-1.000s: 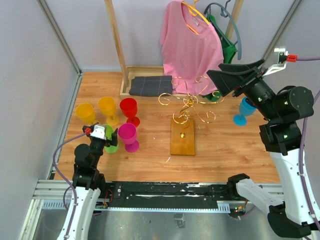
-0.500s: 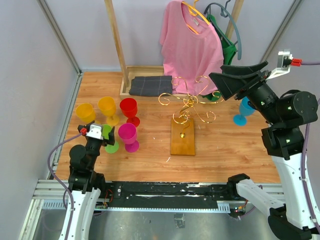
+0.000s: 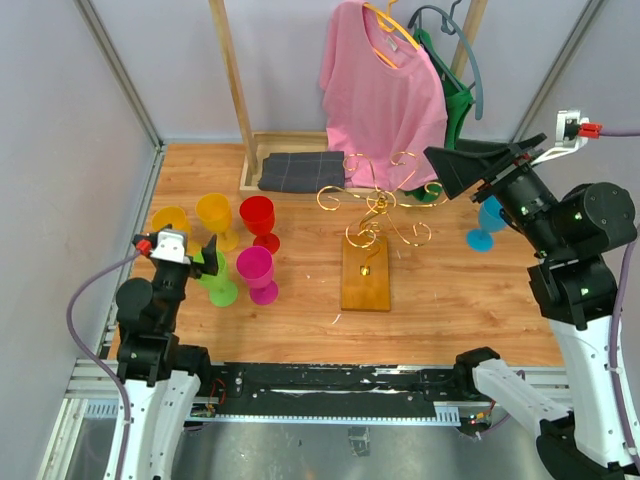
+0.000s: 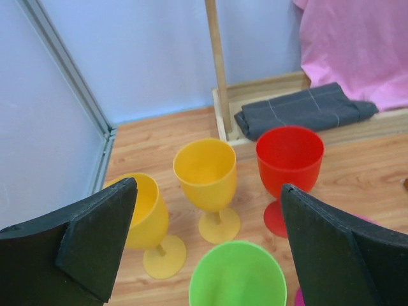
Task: Take the wine glass off the wine glass rack
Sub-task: Place the wine glass at the center of the board, then reset both arms
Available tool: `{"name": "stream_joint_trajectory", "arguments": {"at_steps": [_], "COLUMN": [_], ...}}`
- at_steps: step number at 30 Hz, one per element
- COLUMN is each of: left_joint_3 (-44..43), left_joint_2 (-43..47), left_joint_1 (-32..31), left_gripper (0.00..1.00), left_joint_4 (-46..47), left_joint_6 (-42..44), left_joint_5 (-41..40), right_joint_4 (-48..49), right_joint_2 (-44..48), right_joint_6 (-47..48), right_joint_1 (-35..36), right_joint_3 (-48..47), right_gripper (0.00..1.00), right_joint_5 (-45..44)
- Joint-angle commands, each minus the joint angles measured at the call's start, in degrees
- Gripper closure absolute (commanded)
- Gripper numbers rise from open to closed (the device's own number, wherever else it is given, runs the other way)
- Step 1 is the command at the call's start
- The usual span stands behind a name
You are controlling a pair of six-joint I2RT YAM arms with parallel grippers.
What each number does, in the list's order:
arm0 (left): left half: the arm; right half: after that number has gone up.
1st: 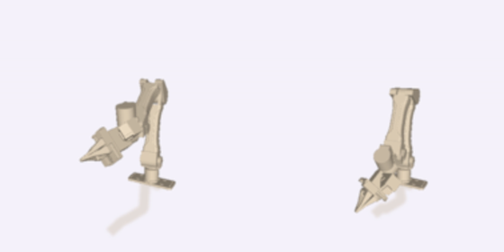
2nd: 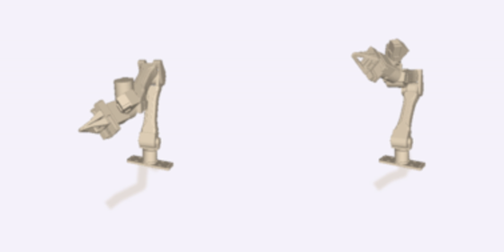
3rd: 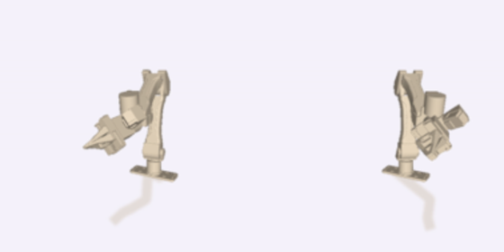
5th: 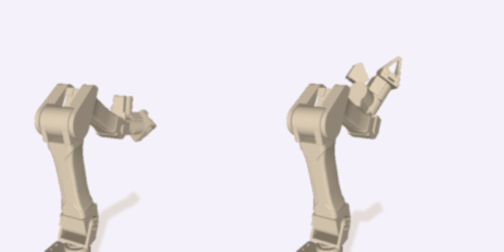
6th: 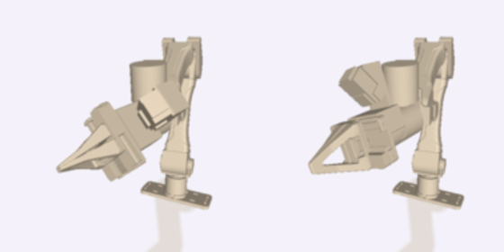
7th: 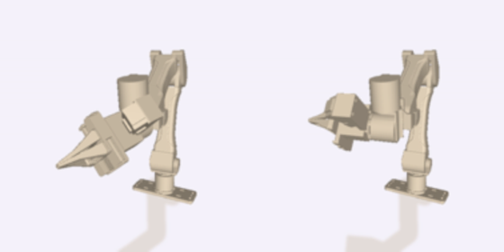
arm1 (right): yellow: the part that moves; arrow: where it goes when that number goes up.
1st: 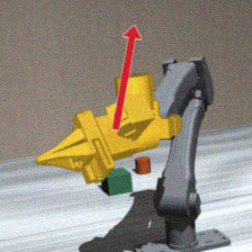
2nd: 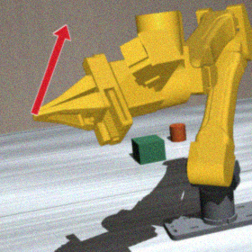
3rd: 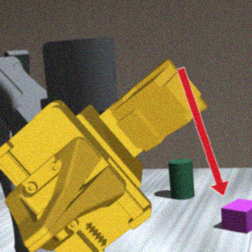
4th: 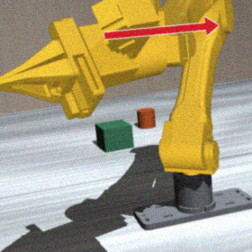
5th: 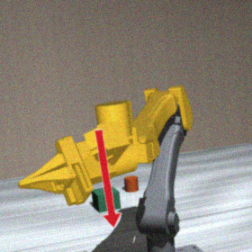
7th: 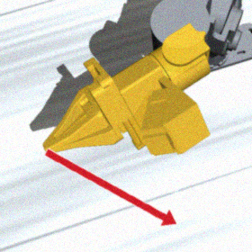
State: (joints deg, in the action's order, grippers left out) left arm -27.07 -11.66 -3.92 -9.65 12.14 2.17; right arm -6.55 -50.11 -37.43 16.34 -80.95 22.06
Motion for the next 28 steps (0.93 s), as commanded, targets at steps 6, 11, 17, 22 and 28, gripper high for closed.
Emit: {"name": "stream_joint_trajectory", "arguments": {"at_steps": [6,11,17,22,28], "left_joint_3": [-10.67,-9.38,-9.76,-6.06,-2.73], "left_joint_2": [-9.25,-7.77,-9.96,-9.52,-10.67], "left_joint_1": [0.14,0.14,0.14,0.14,0.14], "left_gripper": [0.01,0.01,0.01,0.01,0.02], "left_joint_4": [-1.72,-0.53,-1.13,2.12,5.78], "left_joint_6": [-5.27,-4.85,-5.34,-2.2,-2.86], "left_joint_5": [-9.42,-14.03,-18.49,-20.98,-21.73], "right_joint_4": [-20.8,-21.76,-21.85,-21.76,-21.62], "right_joint_2": [4.67,6.33,5.38,5.35,6.01], "right_joint_6": [16.9,19.69,22.83,22.25,20.98], "right_joint_1": [-0.66,-0.78,-0.77,-0.77,-0.76], "right_joint_3": [2.15,6.09,5.58,7.71,10.87], "right_gripper": [0.02,0.02,0.02,0.02,0.02], "right_joint_5": [-31.24,-36.91,-37.0,-36.64,-36.77]}}
